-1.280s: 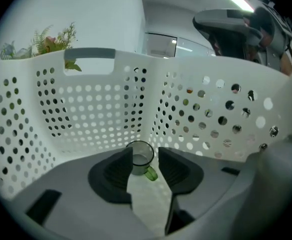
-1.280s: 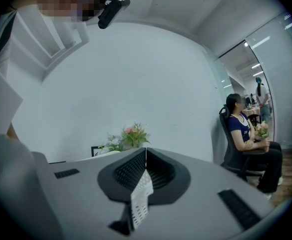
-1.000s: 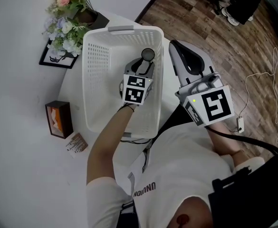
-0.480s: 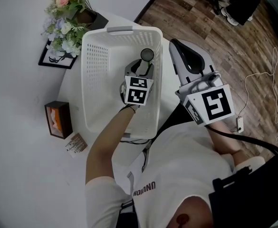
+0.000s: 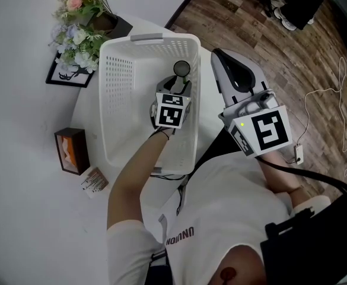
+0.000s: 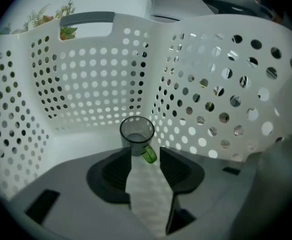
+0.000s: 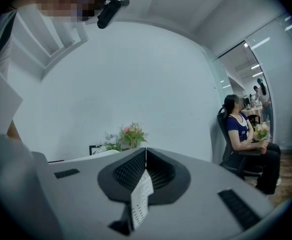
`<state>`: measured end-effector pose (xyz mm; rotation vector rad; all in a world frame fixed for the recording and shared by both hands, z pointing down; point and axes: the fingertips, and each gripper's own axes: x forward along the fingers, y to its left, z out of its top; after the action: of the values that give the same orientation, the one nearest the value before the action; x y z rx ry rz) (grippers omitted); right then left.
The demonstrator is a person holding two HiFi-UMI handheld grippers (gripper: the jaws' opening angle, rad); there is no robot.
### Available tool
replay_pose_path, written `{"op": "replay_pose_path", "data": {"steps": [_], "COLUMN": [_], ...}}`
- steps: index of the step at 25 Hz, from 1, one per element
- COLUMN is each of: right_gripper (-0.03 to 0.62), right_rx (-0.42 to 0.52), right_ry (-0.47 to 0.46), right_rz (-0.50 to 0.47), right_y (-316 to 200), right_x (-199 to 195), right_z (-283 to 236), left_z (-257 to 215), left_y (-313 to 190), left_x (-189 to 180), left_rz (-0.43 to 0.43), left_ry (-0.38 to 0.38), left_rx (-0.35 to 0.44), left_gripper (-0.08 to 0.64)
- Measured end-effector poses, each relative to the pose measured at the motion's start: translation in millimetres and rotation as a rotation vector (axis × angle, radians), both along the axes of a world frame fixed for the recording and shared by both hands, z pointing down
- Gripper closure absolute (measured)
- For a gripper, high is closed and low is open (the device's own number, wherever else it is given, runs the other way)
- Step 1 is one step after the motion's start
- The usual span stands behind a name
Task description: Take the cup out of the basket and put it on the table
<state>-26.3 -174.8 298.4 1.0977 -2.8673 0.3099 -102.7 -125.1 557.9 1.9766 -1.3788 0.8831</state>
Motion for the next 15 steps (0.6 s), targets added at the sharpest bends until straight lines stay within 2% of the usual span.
{"op": "replay_pose_path", "data": {"steps": [3, 15], "right_gripper": [0.572, 0.572], "right_rx": [-0.002, -0.004], "right_ry": [0.001, 0.007], "right_rz": [0.003, 0.004], "right_y": [-0.5, 1.5], "right_x": [1.3, 1.3], "right_z": [0.6, 1.6], "left_z": [3.6, 8.9], "left_y": [2.6, 0.4], "left_x": [0.4, -13.4], "left_rz": [-0.001, -0.051], "left_ry": [0.009, 0.008], "left_rx": [-0.021, -0.008], "left_gripper": [0.387, 0.388]}}
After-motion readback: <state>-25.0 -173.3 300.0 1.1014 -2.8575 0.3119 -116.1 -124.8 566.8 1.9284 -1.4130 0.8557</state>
